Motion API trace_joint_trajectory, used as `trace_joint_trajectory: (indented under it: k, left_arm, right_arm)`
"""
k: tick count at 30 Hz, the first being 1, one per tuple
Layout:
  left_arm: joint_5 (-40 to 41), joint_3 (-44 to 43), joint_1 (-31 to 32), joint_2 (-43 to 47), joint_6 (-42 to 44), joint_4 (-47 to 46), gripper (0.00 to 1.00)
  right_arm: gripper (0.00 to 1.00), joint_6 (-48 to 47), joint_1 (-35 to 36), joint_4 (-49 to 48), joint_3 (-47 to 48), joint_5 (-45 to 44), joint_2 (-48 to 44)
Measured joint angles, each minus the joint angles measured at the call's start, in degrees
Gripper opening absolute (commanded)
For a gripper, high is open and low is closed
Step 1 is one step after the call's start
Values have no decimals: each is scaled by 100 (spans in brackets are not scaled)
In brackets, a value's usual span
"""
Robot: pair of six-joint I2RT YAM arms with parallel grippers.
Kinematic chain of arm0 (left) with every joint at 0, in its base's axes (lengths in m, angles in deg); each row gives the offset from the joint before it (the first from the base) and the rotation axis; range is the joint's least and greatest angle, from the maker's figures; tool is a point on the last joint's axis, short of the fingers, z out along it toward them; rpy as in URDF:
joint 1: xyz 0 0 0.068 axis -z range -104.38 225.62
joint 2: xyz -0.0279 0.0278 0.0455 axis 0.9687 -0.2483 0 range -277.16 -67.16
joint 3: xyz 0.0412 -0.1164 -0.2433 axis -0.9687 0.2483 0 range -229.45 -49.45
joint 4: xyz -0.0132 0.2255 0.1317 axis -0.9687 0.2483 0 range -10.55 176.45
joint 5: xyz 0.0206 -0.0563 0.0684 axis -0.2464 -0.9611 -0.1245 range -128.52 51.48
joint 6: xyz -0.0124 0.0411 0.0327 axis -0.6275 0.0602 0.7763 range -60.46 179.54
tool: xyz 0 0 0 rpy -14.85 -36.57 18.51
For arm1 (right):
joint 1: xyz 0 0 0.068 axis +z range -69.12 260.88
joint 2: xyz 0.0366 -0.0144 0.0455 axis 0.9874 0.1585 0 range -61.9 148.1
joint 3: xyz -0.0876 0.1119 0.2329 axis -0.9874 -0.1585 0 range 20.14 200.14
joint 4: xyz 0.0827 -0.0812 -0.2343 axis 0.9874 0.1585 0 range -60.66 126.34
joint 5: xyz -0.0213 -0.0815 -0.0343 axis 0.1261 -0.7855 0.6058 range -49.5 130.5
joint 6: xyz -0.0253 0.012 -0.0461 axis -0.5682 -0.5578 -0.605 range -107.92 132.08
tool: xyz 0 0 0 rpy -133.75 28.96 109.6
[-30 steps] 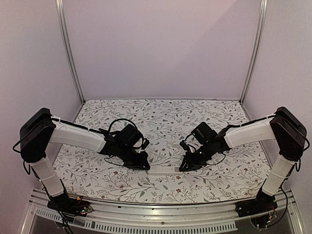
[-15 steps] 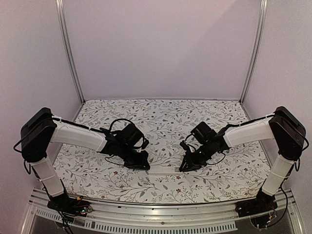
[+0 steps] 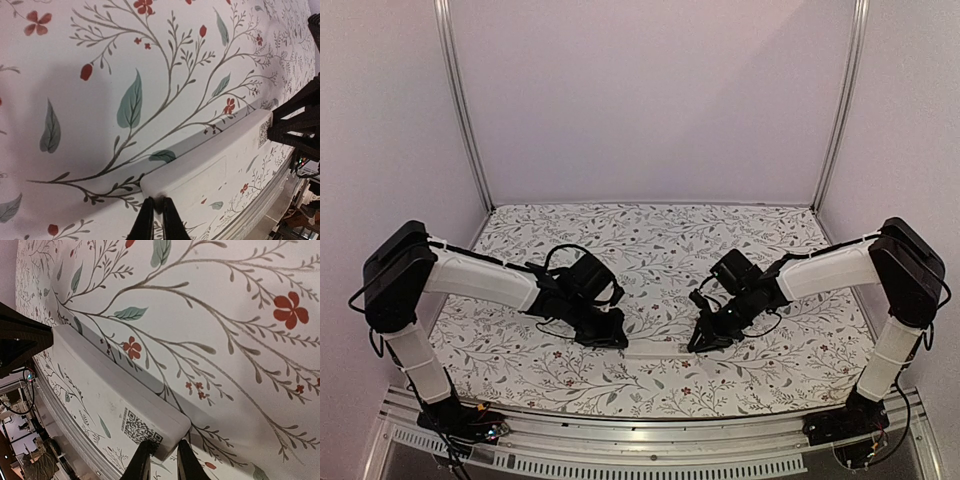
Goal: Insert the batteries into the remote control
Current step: Press the battery cover on the remote control.
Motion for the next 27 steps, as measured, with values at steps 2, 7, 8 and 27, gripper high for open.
trace_joint_trajectory:
  k: [2, 7, 8, 27]
  left_arm:
    - [-2, 0, 2, -7, -61, -7, 7]
    - [39, 22, 2, 72, -118, -39, 8]
    - [59, 70, 4, 94, -118, -94, 9]
    - [483, 197, 442, 1207, 610, -426, 79]
  right_arm:
    - [18, 13, 0, 2, 0, -2, 0]
    - [20, 17, -52, 4, -4, 26, 0]
    - [22, 15, -74, -4, -13, 44, -2]
    - [93, -402, -802, -365, -164, -61, -295]
